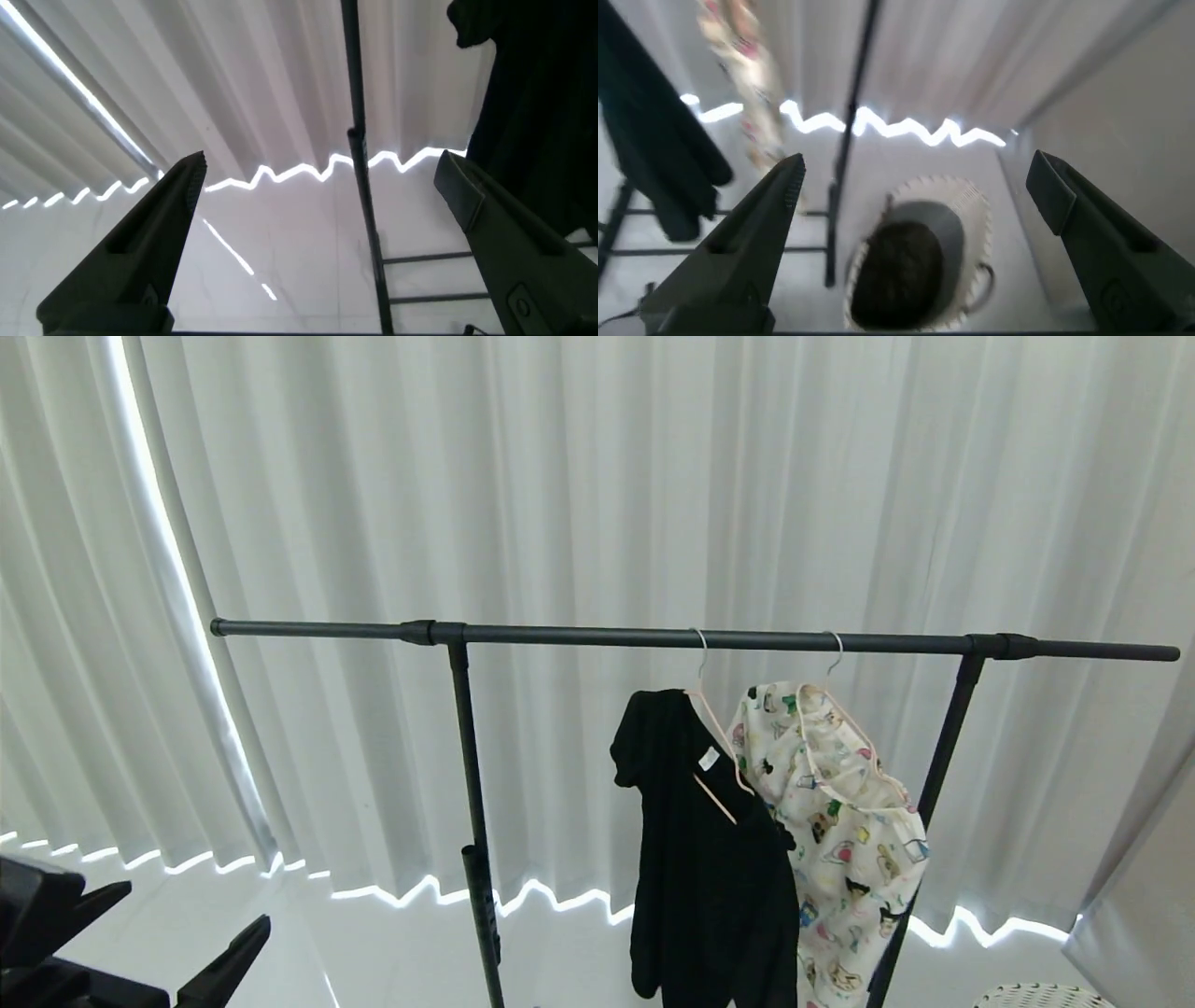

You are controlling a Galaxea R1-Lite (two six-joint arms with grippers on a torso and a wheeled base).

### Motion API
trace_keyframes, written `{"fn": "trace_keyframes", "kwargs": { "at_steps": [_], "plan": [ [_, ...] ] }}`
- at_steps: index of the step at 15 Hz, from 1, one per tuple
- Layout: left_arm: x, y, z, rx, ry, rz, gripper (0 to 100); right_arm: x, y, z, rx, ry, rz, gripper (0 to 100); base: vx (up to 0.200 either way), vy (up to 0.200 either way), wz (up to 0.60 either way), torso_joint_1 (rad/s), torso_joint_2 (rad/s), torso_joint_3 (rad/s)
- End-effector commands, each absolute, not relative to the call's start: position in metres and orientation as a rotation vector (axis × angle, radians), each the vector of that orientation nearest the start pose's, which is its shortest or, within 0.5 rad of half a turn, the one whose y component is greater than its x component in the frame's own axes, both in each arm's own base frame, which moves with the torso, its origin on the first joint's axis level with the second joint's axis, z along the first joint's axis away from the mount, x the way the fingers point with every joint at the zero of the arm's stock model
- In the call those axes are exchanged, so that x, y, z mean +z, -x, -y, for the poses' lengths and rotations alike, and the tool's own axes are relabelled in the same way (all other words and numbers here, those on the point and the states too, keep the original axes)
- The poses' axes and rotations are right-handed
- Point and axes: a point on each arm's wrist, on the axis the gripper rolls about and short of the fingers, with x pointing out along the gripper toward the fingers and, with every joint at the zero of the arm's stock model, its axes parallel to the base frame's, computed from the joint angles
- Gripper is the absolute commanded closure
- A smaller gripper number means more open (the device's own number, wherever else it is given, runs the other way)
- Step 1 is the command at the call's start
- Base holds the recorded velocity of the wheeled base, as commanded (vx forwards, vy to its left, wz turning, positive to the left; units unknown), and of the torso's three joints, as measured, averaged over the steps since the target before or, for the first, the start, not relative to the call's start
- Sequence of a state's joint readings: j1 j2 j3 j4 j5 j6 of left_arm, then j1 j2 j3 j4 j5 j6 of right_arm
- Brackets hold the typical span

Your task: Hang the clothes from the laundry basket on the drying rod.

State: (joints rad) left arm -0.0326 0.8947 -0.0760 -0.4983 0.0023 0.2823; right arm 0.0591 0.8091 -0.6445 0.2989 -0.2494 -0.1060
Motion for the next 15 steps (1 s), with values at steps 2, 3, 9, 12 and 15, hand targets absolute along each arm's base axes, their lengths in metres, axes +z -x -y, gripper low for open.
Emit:
{"fn": "trace_keyframes", "kwargs": {
  "at_steps": [2, 3, 9, 12, 15],
  "plan": [
    [0.109, -0.045, 0.000, 0.008, -0.297, -0.276, 0, 0.205, -0.033, 0.008, -0.297, 0.153, -0.467, 0, 0.000, 0.000, 0.00, 0.000, 0.00, 0.000],
    [0.104, -0.033, -0.002, 0.061, -0.303, -0.277, 0, 0.198, -0.018, 0.007, -0.323, 0.147, -0.470, 0, 0.000, 0.000, 0.00, 0.000, 0.00, 0.000],
    [0.088, 0.008, -0.006, 0.207, -0.303, -0.238, 0, 0.129, 0.038, 0.002, -0.331, 0.196, -0.343, 0, 0.000, 0.000, 0.00, 0.000, 0.00, 0.000],
    [0.087, 0.017, -0.007, 0.225, -0.289, -0.139, 0, 0.103, 0.039, 0.002, -0.353, 0.176, -0.287, 0, 0.000, 0.000, 0.00, 0.000, 0.00, 0.000],
    [0.084, 0.027, -0.006, 0.280, -0.273, -0.039, 0, 0.092, 0.029, 0.003, -0.364, 0.158, -0.234, 0, 0.000, 0.000, 0.00, 0.000, 0.00, 0.000]
  ]
}}
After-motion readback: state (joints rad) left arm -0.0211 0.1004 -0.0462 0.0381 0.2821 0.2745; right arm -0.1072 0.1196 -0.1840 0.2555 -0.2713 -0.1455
